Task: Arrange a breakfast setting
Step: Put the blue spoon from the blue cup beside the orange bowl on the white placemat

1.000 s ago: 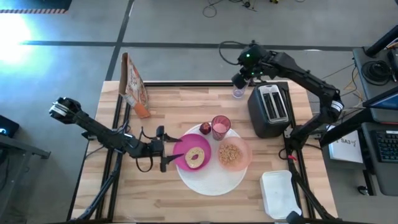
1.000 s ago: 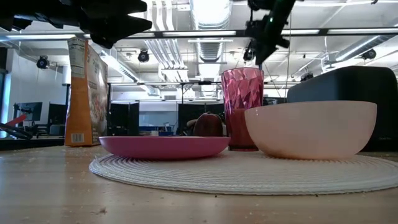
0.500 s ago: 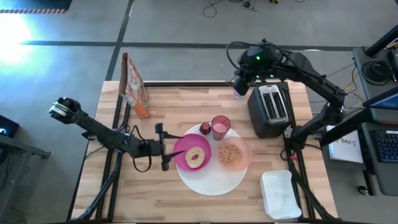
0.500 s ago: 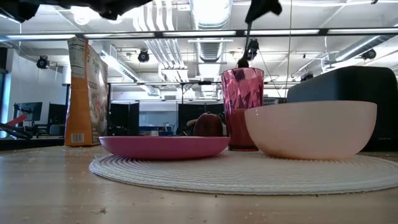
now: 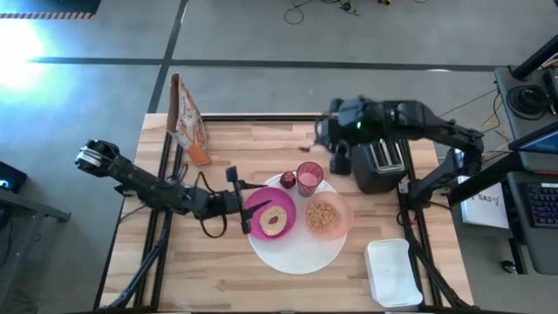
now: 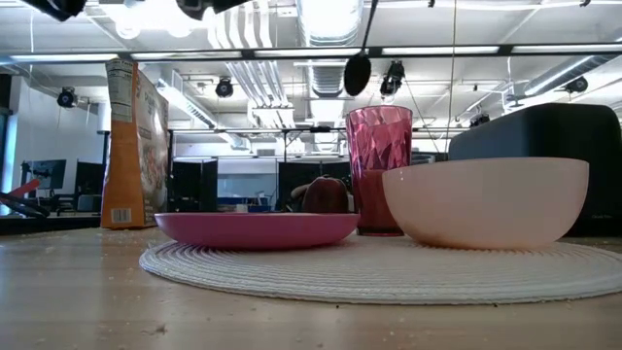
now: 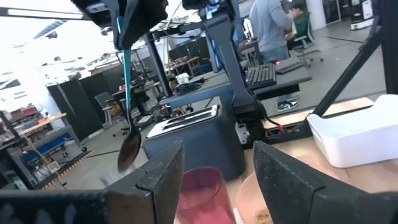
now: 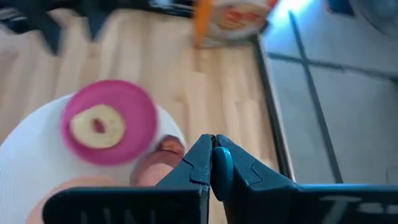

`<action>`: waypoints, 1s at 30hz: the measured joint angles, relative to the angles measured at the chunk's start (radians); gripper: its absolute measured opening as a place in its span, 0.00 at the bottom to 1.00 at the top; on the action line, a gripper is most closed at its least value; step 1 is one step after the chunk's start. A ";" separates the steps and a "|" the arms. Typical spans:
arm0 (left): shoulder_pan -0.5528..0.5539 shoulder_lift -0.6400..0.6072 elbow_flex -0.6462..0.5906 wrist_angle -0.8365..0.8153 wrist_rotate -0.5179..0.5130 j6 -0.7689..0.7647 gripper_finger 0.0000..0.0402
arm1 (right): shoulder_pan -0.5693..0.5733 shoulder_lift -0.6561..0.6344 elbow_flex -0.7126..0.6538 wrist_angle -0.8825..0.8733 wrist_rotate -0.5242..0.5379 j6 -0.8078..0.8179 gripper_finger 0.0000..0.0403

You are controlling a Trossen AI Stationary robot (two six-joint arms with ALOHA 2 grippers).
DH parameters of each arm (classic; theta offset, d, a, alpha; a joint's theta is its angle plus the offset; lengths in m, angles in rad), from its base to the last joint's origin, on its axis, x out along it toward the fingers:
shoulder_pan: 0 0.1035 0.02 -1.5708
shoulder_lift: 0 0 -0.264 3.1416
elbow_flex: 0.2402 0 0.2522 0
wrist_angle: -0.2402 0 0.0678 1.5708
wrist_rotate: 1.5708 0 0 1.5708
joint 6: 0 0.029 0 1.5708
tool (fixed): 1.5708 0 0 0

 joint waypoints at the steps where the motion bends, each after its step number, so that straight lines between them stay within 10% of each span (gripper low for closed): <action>1: 0.001 0.021 0.020 0.001 0.002 0.007 0.44 | 0.031 0.005 -0.003 0.004 0.003 -0.017 0.02; 15: -0.020 0.369 0.314 0.028 -0.120 0.238 0.43 | 0.346 0.122 -0.007 0.019 0.067 -0.151 0.02; 30: -0.027 0.411 0.319 0.204 -0.095 0.225 0.38 | 0.433 0.156 -0.007 0.075 0.113 -0.269 0.02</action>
